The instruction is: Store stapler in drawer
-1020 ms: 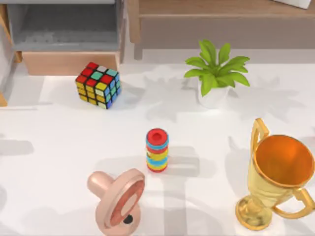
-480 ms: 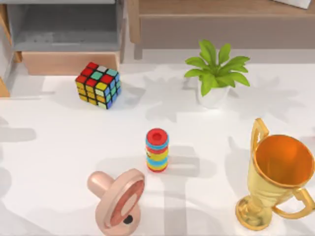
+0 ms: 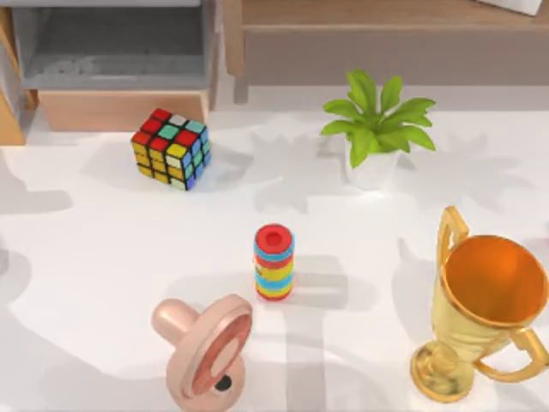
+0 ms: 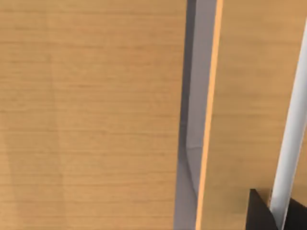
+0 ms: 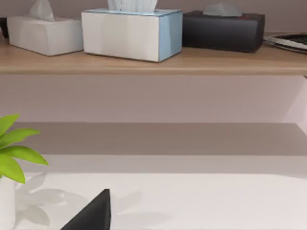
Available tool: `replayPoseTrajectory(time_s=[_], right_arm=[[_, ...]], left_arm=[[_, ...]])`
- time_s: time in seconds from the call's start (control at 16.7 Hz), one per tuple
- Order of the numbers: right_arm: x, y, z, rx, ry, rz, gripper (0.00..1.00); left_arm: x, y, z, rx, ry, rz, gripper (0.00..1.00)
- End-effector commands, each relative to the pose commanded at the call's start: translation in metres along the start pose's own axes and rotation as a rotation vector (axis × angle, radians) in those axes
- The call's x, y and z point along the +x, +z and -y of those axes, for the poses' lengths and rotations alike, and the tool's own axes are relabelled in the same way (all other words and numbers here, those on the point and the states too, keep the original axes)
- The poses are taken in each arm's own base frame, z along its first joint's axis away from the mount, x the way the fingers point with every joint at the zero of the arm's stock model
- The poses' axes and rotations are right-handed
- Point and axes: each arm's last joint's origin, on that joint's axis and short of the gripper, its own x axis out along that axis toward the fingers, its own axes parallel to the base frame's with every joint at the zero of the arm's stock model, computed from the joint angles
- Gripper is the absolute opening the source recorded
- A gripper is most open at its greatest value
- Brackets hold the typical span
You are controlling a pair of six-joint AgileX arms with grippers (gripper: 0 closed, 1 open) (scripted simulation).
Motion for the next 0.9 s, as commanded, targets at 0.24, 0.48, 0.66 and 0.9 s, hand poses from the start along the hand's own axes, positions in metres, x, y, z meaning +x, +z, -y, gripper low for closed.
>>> replayPoseTrajectory(time_s=[0.24, 0.48, 0.66, 0.9], right_arm=[[0.000, 0.000, 0.000, 0.000, 0.000, 0.000, 1.00], [0.000, 0.000, 0.000, 0.000, 0.000, 0.000, 1.00], [0.000, 0.000, 0.000, 0.000, 0.000, 0.000, 1.00], [0.000, 0.000, 0.000, 0.000, 0.000, 0.000, 1.00]], left_arm=[[0.002, -0.002, 0.001, -0.001, -0.005, -0.001, 0.00], [0.032, -0.004, 0.001, 0.002, -0.003, -0.006, 0.00], [0.056, -0.003, -0.001, 0.001, 0.000, -0.005, 0.00], [0.061, -0.001, -0.001, -0.002, -0.003, -0.004, 0.00]])
